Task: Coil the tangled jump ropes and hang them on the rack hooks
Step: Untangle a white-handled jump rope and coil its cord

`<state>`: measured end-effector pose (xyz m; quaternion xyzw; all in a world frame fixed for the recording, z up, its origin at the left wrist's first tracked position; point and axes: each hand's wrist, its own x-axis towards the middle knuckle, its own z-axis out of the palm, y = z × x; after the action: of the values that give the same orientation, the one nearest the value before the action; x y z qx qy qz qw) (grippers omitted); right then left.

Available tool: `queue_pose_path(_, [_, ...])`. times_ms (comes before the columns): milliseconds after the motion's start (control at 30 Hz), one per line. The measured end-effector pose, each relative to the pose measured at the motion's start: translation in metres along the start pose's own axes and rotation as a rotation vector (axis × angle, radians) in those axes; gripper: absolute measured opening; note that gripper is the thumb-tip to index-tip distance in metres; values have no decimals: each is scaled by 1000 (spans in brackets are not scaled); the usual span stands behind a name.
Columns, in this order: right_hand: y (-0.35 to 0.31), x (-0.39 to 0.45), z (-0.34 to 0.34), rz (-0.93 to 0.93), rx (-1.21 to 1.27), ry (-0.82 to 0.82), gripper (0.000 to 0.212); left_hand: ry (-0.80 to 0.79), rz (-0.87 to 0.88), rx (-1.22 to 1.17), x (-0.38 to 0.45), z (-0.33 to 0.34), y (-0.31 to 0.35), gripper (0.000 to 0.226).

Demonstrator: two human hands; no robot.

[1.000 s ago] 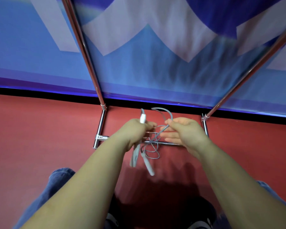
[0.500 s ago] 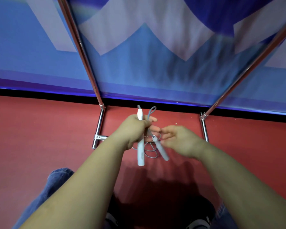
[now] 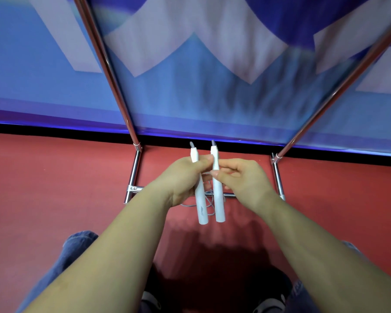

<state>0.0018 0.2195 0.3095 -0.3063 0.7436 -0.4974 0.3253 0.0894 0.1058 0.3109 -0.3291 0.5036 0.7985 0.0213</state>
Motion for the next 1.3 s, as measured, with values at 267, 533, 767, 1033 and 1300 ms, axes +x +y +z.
queue_pose_path(267, [-1,-1,3,-146,-203,33,19,-31,-55,-133,-6,1,5,33])
queue_pose_path(533, [-10,7,-14,-83,-155,214,29,-158,-102,-30,-10,1,6,19])
queue_pose_path(767, [-18,5,-15,98,210,-125,33,-488,-213,81,-22,0,12,23])
queue_pose_path(1033, [-17,13,-29,153,-9,147,43,-428,-227,76,-24,-3,14,13])
queue_pose_path(1300, [0,23,-48,211,94,408,42,-298,-236,200,-20,-1,10,9])
